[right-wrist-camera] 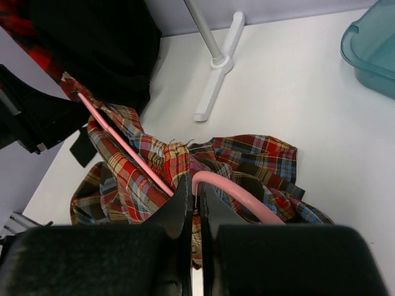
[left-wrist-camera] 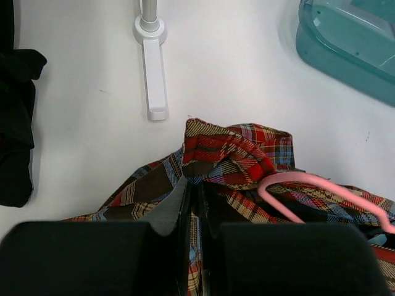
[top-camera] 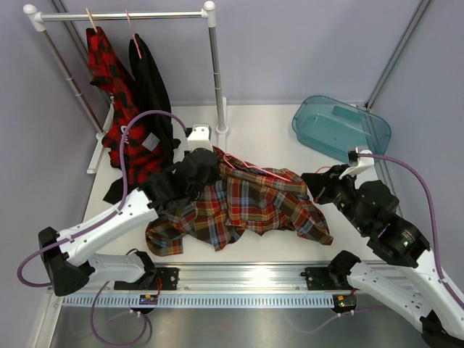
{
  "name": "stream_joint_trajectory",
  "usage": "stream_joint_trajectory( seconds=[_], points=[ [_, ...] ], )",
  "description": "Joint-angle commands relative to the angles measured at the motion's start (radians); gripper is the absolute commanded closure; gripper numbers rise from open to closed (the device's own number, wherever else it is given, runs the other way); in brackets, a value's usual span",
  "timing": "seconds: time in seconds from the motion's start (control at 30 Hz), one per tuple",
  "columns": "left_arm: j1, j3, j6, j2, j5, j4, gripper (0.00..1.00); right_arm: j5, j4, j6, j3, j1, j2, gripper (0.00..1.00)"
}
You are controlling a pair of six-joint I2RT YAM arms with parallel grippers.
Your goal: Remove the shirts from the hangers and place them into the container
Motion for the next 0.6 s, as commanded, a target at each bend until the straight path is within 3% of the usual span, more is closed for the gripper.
stream_joint_trajectory(
  seconds=[0.0,0.13,0.33,0.43,0.5,0.57],
  points=[
    [0.052,0.019,0.064,-0.024,-0.08,-0.032,0.92,-0.014,0.056,-0.042,0.007,0.004,-0.05,1.0],
    [0.053,0.036,0.076,-0.017,-0.041,-0.032,0.92,-0.032,0.086,-0.041,-0.005,0.002,-0.054,1.0],
    [0.041,-0.02,0.035,-0.029,0.134,-0.025,0.87,0.02,0.147,-0.01,-0.013,0.002,-0.065,1.0],
    [0.01,-0.077,0.058,-0.058,0.179,-0.014,0.75,0.044,0.177,-0.004,-0.01,0.002,-0.064,1.0],
    [0.001,-0.125,0.087,-0.085,0.229,0.003,0.59,0.056,0.197,-0.006,-0.007,0.004,-0.061,1.0],
    [-0.001,-0.157,0.125,-0.104,0.297,0.041,0.5,0.058,0.223,-0.006,0.0,0.002,-0.053,1.0]
  ],
)
